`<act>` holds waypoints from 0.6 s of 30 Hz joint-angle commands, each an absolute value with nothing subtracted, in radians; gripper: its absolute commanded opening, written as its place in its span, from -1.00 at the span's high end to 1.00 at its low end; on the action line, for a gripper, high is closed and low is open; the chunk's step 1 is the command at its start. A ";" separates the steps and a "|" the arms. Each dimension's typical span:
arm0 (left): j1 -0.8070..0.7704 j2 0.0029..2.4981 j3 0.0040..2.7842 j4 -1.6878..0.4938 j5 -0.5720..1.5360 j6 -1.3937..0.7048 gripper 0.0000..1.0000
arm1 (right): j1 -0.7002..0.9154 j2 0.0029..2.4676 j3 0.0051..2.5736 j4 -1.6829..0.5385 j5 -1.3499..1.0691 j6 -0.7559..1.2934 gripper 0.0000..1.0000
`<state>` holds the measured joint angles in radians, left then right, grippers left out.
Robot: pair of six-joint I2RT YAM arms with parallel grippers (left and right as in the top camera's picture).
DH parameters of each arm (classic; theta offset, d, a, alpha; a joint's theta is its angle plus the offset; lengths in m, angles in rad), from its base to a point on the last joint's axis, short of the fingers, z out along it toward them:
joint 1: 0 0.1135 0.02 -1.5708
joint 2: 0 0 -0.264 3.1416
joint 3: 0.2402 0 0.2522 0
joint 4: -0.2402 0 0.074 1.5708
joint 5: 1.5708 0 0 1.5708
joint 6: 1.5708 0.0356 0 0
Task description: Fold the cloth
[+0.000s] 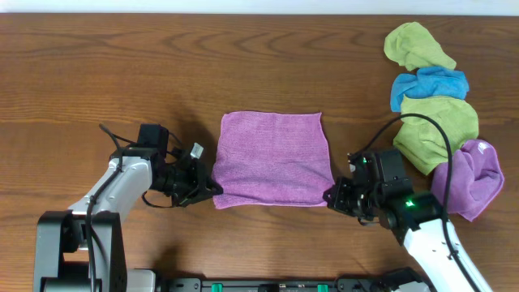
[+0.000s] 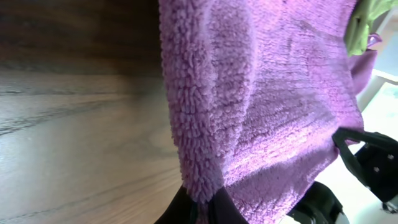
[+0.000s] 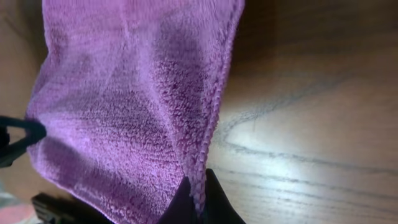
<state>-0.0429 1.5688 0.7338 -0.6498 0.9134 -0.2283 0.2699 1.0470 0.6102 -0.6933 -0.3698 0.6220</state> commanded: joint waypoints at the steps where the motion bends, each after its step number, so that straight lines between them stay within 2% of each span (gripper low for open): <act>1: -0.033 1.561 0.746 -0.625 0.890 -0.238 0.88 | 0.269 1.041 0.607 -0.653 -0.246 0.612 0.98; 9: -0.033 1.561 0.746 -0.271 0.842 -0.533 0.88 | 0.269 1.161 0.607 -0.413 -0.142 0.588 0.97; 18: -0.034 1.594 0.746 0.014 0.700 -0.638 0.88 | 0.269 1.336 0.615 -0.198 -0.081 0.562 0.97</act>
<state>-0.0505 1.5734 0.7353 -0.0113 0.8192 -0.5991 0.2714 1.3254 0.6102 -0.2016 -0.2207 0.5900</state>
